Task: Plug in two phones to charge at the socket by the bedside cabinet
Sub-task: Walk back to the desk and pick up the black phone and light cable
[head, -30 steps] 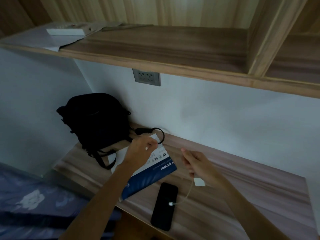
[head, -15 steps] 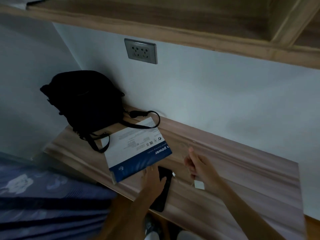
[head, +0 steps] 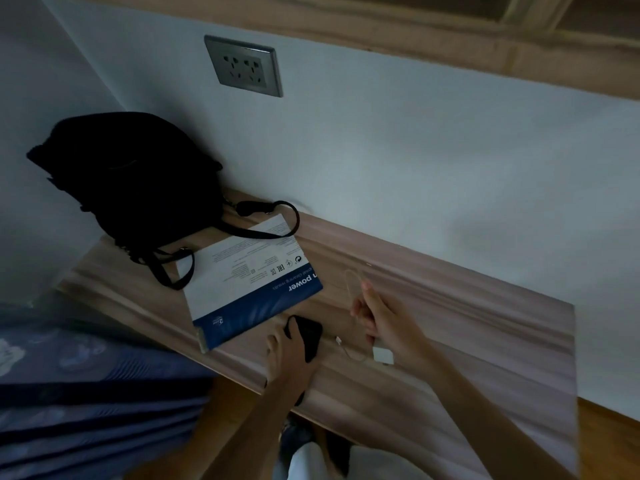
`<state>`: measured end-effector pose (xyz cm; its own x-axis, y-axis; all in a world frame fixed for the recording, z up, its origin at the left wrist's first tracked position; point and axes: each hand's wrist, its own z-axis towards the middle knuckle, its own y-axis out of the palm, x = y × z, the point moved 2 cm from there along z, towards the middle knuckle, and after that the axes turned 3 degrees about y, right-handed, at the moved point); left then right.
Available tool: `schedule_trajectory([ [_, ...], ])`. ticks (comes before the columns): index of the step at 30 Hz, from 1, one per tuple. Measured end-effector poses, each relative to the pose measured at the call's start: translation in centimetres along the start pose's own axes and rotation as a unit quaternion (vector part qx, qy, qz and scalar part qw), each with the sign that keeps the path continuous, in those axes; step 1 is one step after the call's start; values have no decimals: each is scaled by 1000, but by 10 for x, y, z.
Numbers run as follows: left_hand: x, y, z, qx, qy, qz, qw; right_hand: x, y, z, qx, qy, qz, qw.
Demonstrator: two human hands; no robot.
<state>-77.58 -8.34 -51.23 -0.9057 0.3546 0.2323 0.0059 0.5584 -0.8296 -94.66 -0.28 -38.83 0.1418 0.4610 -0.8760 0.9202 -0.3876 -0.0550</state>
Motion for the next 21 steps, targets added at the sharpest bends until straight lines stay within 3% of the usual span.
schedule_trajectory([
  [3, -3, 0, -2, 18, -7, -51, 998, -4, -4, -2, -17, -6, 5, 1000],
  [6, -4, -12, -3, 55, -18, -176, 983, -9, -10, -5, -27, -16, 0, 1000],
  [11, 4, -52, -9, 104, -7, -405, 909, -26, -19, -16, -30, -65, -1, 997],
  [15, 19, -98, -27, 150, 16, -497, 855, -45, -22, -27, -9, -90, 8, 996],
  [21, 37, -154, -66, 148, 75, -588, 792, -70, -17, -63, 15, -148, 7, 989],
])
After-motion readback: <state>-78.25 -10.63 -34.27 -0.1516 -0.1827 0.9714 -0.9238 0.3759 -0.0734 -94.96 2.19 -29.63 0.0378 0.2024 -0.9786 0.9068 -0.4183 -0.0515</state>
